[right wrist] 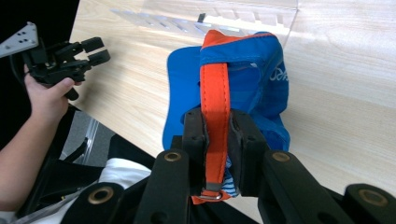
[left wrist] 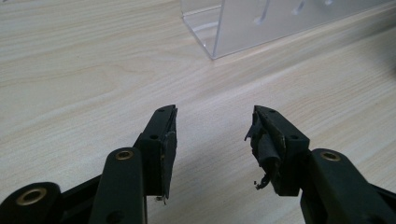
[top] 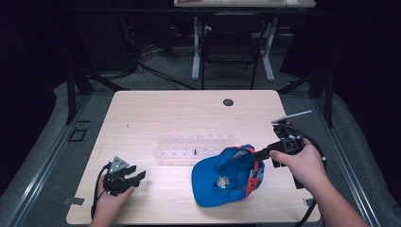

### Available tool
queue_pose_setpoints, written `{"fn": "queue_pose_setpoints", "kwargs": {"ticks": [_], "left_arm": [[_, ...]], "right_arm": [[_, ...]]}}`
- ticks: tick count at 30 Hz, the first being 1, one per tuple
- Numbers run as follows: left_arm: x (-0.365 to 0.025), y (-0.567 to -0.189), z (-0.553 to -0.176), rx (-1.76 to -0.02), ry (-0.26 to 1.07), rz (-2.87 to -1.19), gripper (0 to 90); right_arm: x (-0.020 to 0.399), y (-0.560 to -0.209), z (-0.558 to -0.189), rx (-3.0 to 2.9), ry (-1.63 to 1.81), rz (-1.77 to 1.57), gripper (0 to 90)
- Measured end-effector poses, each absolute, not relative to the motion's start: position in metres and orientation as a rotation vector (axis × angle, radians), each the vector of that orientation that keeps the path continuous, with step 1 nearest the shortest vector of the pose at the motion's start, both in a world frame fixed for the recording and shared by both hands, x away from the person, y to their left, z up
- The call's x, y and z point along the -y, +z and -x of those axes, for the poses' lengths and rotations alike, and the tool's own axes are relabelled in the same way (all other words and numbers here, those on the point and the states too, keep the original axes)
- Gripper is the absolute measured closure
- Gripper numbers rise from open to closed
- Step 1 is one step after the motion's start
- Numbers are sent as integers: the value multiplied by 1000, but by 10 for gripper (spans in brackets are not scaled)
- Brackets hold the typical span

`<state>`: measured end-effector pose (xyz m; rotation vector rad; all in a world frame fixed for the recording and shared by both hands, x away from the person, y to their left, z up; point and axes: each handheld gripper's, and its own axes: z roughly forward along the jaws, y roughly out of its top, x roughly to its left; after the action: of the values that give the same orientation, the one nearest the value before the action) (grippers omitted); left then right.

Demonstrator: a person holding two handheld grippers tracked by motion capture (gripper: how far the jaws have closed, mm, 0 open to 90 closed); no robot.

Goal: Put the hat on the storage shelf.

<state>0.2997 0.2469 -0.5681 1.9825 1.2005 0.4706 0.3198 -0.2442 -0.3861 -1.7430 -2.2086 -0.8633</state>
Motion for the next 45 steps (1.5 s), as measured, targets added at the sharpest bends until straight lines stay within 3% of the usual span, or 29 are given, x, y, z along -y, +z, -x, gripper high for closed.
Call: {"fn": "queue_pose_setpoints", "kwargs": {"ticks": [45], "left_arm": [[-246, -568, -300, -1200, 467, -1978, 508]], "right_arm": [[225, -327, -341, 2033, -980, 1670, 781]]}}
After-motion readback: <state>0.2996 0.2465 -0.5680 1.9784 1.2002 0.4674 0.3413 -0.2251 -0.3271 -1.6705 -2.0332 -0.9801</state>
